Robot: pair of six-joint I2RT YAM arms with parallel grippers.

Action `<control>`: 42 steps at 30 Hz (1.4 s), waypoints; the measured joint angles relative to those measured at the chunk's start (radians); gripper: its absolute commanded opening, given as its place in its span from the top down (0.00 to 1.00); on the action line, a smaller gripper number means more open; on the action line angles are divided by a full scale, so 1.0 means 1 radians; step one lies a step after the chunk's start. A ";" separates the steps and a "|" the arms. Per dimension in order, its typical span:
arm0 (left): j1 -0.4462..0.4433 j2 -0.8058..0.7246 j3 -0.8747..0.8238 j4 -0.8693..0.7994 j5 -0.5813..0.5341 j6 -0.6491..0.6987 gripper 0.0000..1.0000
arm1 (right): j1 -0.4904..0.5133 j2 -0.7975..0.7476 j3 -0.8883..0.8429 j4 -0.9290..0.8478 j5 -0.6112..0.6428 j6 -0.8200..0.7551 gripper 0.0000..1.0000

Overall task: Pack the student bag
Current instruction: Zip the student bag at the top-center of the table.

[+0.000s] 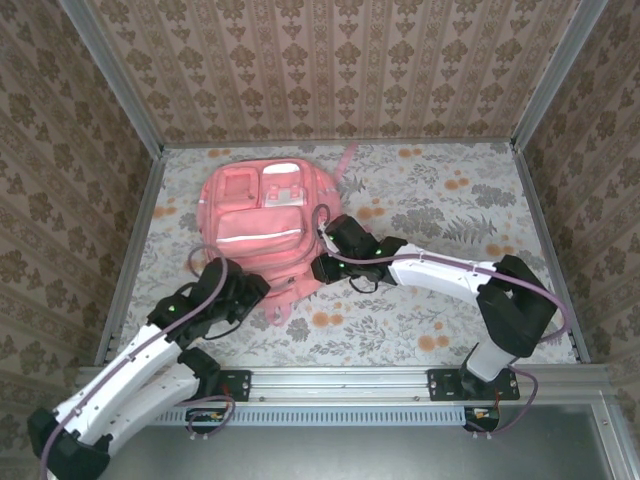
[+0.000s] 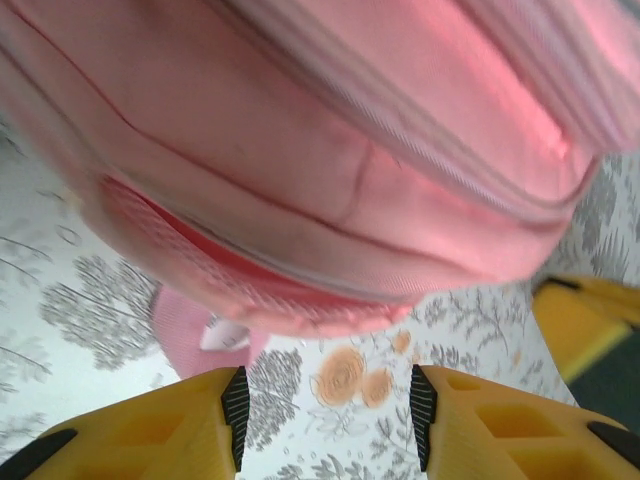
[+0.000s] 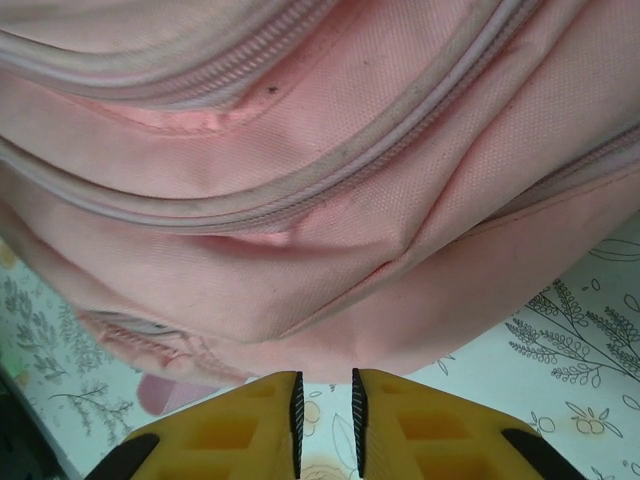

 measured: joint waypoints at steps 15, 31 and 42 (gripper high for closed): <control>-0.051 0.258 0.014 0.163 -0.140 -0.066 0.65 | 0.010 0.071 0.003 0.034 -0.033 -0.010 0.61; -0.019 0.289 0.020 0.174 -0.156 -0.027 1.00 | 0.013 0.154 0.051 0.125 -0.209 -0.032 0.41; -0.018 0.289 0.021 0.174 -0.151 -0.013 1.00 | 0.023 0.166 0.049 0.154 -0.204 -0.027 0.33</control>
